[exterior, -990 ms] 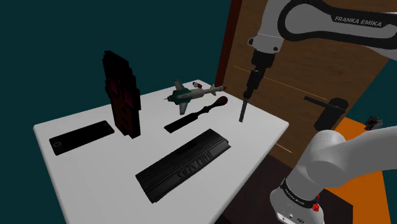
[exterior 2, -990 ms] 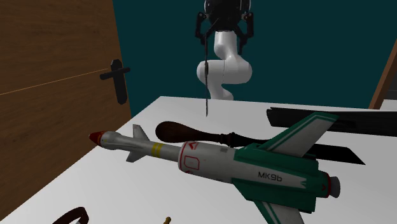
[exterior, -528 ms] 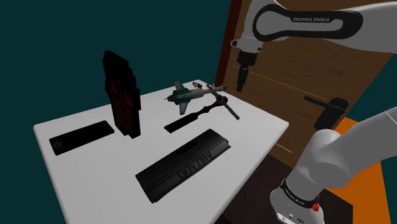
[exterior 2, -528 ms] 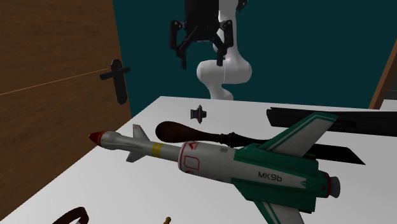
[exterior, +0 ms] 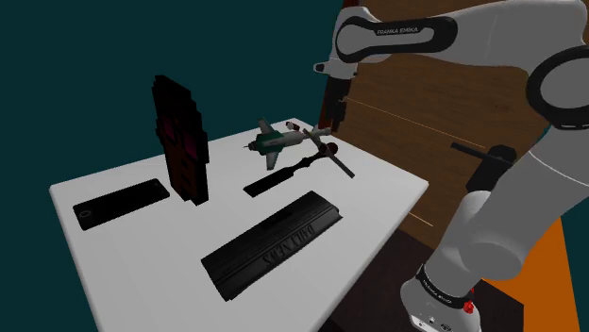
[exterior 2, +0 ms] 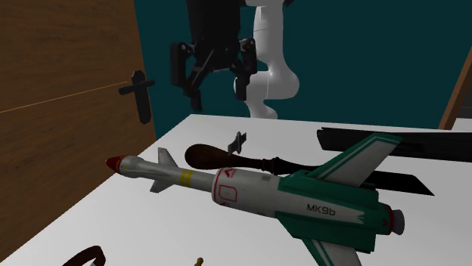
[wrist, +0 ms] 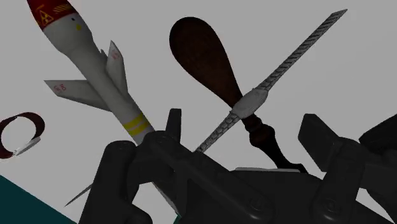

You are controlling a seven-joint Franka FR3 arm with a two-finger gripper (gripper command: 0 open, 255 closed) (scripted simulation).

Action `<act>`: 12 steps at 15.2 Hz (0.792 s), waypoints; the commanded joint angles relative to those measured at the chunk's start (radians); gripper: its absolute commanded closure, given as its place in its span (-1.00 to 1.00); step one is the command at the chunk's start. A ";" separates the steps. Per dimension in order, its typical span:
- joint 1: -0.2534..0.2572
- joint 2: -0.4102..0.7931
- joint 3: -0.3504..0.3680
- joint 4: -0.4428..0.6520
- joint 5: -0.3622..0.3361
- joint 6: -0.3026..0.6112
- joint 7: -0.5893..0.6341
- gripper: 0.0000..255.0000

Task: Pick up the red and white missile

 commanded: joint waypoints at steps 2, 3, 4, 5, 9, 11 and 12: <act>0.010 0.132 -0.014 0.119 0.036 -0.001 -0.161 -1.00; 0.010 0.175 -0.014 0.160 0.048 -0.005 -0.211 -1.00; 0.009 0.218 -0.013 0.203 0.060 -0.010 -0.258 -1.00; 0.008 0.261 -0.010 0.247 0.072 -0.016 -0.305 -1.00; 0.000 0.381 0.007 0.366 0.101 -0.027 -0.428 -1.00; 0.000 0.382 0.008 0.340 0.101 -0.001 -0.429 -1.00; 0.001 0.382 0.008 0.328 0.102 0.013 -0.429 -1.00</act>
